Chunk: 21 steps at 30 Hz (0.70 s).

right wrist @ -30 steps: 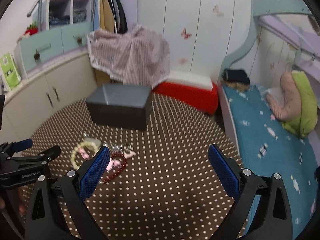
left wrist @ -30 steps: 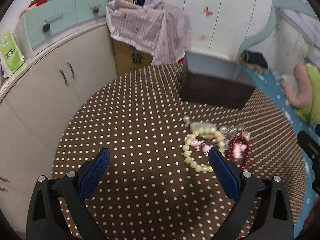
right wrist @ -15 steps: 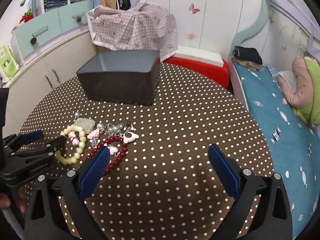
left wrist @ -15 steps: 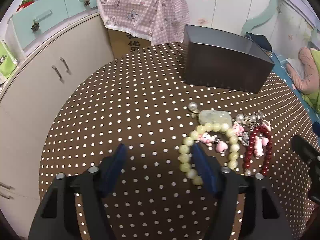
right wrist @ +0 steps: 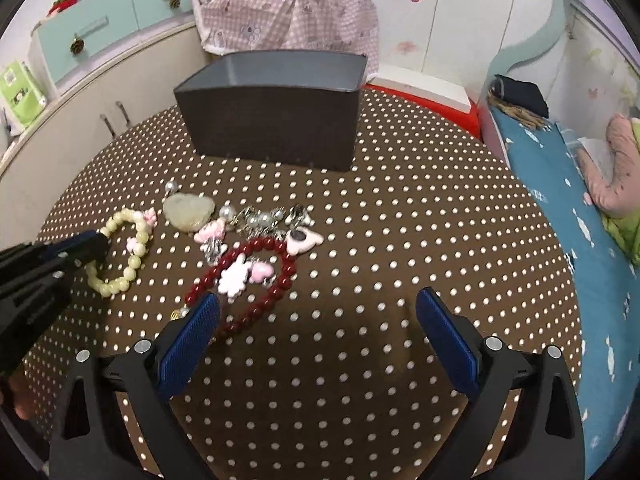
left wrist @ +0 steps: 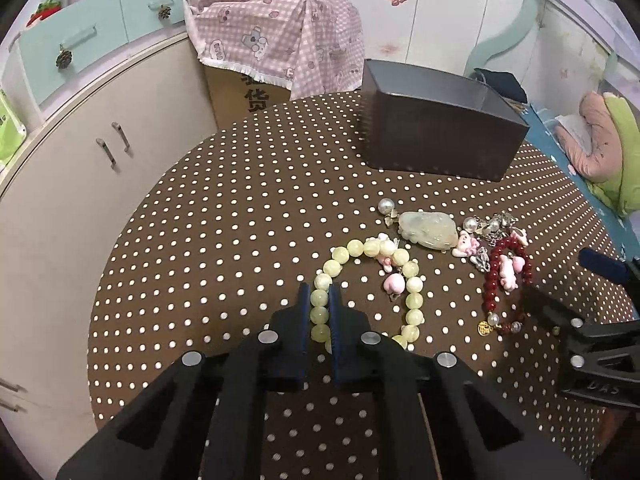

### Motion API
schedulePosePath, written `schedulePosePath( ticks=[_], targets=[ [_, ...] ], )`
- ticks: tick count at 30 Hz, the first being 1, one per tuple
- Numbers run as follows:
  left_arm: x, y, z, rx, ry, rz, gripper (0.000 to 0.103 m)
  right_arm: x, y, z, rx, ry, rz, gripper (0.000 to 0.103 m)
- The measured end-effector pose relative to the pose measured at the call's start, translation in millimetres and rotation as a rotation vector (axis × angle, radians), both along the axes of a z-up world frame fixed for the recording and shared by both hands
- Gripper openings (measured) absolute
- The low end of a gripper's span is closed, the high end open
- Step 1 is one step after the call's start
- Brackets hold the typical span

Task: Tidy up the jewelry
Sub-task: 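Grasp the cream bead bracelet with the left tool while the right tool grasps the red bead bracelet, then carry both bracelets into the tin box and open both tools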

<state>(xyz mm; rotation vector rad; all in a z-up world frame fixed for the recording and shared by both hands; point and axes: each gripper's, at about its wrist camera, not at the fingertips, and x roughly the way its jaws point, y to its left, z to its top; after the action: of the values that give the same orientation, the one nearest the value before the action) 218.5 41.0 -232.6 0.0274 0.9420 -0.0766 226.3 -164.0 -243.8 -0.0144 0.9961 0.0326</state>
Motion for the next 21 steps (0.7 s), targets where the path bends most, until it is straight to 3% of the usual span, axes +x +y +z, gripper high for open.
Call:
schedulePosePath(
  ticks=[2, 3, 4, 6, 9, 14, 15, 21],
  targets=[
    [-2, 1, 2, -0.008, -0.005, -0.006, 0.008, 0, 1, -2, -0.006, 0.004, -0.001, 0.094],
    [-2, 2, 3, -0.014, -0.006, -0.009, 0.008, 2, 1, -4, 0.001, 0.003, -0.006, 0.083],
    [-3, 2, 3, -0.019, -0.007, -0.010, 0.008, 3, -1, -6, 0.004, 0.008, -0.013, 0.065],
    [-5, 3, 5, -0.028, -0.011, -0.014, 0.008, 6, -2, -6, 0.011, 0.015, -0.017, 0.064],
    [-6, 4, 8, -0.047, -0.012, -0.024, 0.008, 5, -3, -5, 0.016, 0.025, 0.006, 0.054],
    [-9, 6, 17, -0.120, -0.018, -0.071, 0.008, -1, -8, -1, 0.053, 0.049, 0.075, 0.012],
    [-9, 5, 18, -0.132, -0.020, -0.079, 0.008, -2, -11, 0, 0.079, 0.059, 0.086, 0.008],
    [-8, 1, 39, -0.226, -0.044, -0.144, 0.008, -10, -21, 11, 0.143, 0.039, 0.121, 0.008]
  ],
)
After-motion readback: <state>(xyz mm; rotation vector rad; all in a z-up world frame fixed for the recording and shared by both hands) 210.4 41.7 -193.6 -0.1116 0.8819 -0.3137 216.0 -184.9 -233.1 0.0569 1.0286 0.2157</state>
